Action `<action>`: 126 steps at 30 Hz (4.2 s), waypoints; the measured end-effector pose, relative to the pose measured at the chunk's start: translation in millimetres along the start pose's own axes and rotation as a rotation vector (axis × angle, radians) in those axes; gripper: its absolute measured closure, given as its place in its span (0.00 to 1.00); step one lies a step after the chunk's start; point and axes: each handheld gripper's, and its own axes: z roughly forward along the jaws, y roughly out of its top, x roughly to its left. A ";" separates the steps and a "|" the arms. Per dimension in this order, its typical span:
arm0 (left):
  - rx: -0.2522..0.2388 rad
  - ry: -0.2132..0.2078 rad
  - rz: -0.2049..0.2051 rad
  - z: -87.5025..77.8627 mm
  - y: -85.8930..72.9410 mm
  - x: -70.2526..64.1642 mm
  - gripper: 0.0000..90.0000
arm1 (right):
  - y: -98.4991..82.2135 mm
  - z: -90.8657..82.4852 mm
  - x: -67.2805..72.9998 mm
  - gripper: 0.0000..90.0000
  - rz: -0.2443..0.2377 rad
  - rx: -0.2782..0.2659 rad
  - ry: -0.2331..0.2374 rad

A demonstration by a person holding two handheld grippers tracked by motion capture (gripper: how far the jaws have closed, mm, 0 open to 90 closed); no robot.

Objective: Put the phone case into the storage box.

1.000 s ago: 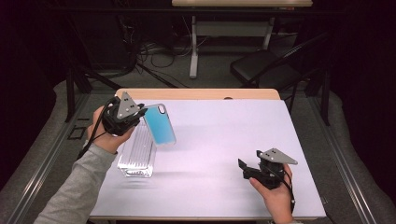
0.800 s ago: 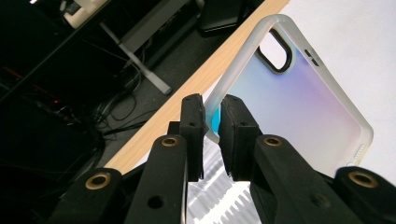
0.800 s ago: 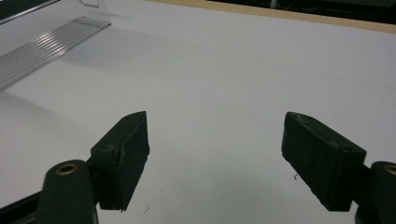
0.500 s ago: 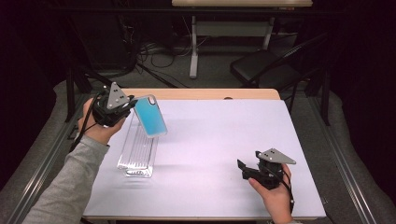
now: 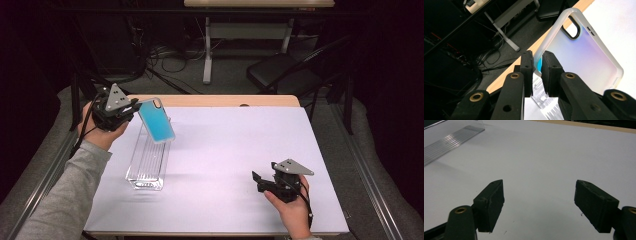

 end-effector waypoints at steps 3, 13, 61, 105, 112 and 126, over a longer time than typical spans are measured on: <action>-0.009 -0.009 -0.010 0.2 0.0 3.5 0.89 | -0.1 0.3 0.3 0.26 0.001 0.000 0.000; -0.005 0.029 0.023 2.0 2.0 15.0 0.89 | -0.5 0.6 -0.3 0.26 0.005 0.003 -0.001; 0.083 0.115 0.108 89.5 -37.2 38.7 0.89 | -5.7 5.2 -2.3 0.27 0.017 0.019 -0.010; 0.017 0.126 0.308 121.5 -56.4 20.8 0.89 | -10.8 8.2 -2.6 0.27 0.015 0.041 -0.015; 0.016 0.127 0.317 124.1 -56.2 17.3 0.89 | -10.9 8.3 -2.8 0.27 0.019 0.039 -0.013; 0.019 0.141 0.299 126.7 -68.4 19.6 0.89 | -11.2 9.5 -2.1 0.27 0.014 0.041 -0.010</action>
